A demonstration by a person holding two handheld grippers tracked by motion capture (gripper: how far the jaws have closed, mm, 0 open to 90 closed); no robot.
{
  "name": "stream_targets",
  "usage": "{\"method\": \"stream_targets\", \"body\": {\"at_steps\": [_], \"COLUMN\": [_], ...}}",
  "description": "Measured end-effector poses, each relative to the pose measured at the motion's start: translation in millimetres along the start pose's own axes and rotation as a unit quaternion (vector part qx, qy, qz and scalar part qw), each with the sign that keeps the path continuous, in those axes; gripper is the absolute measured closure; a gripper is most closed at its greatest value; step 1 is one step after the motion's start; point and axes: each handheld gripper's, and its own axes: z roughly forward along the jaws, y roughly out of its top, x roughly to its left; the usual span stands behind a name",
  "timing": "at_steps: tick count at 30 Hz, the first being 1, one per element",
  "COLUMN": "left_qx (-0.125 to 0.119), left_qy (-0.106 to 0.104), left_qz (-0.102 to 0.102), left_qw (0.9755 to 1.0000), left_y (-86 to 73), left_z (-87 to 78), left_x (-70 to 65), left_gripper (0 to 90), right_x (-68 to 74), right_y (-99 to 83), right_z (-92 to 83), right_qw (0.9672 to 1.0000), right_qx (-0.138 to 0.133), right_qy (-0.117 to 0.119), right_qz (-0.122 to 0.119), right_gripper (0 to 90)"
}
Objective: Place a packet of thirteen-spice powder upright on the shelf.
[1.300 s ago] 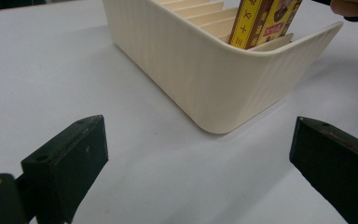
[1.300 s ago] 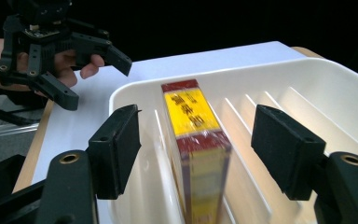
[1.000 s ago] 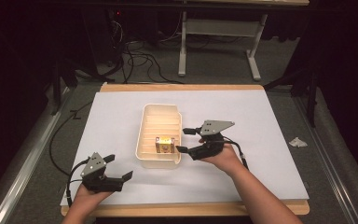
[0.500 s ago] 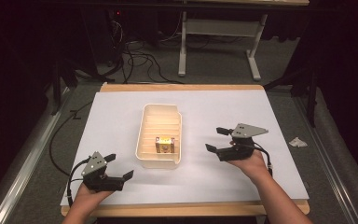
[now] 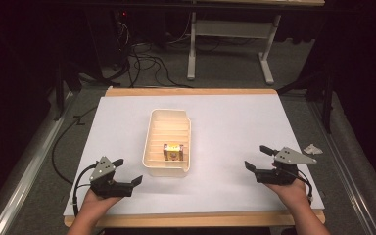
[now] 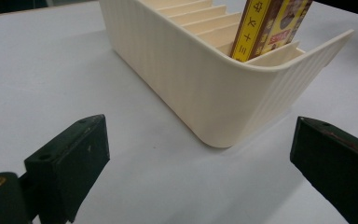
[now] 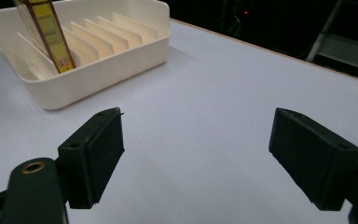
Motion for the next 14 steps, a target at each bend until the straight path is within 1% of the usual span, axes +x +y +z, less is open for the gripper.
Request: {"method": "stream_targets", "body": {"at_steps": [1, 2, 4, 9, 12, 14], "left_qx": [0.000, 0.001, 0.001, 0.000, 0.000, -0.004], "left_qy": [0.000, 0.001, 0.001, 0.002, 0.002, 0.003], "left_qz": [0.000, 0.002, 0.002, 0.002, 0.002, 0.001], "left_qw": [1.0000, 1.0000, 1.0000, 1.0000, 1.0000, 1.0000], "left_y": [0.0, -0.4, -0.5, -0.7, -0.4, 0.2], "left_z": [0.0, 0.0, 0.0, -0.6, -3.1, -5.2], "left_x": [0.0, 0.0, 0.1, 0.8, 0.8, 0.9], "left_gripper": [5.2, 5.2, 5.2, 5.2, 5.2, 5.2], "right_x": [0.0, 1.5, 3.2, 4.2, 3.7, 1.2], "right_y": [0.0, -6.3, -8.6, -7.2, -7.9, -9.3], "right_z": [0.0, -2.8, -1.0, 7.9, 9.3, 10.6], "right_qw": [1.0000, 1.0000, 0.9999, 1.0000, 1.0000, 0.9999], "right_qx": [0.000, -0.003, -0.001, 0.003, 0.005, 0.006], "right_qy": [0.000, -0.003, -0.001, 0.002, 0.004, 0.006], "right_qz": [0.000, 0.009, 0.010, 0.001, -0.001, 0.009], "right_gripper": [18.1, 18.1, 17.9, 18.0, 18.1, 18.1]}}
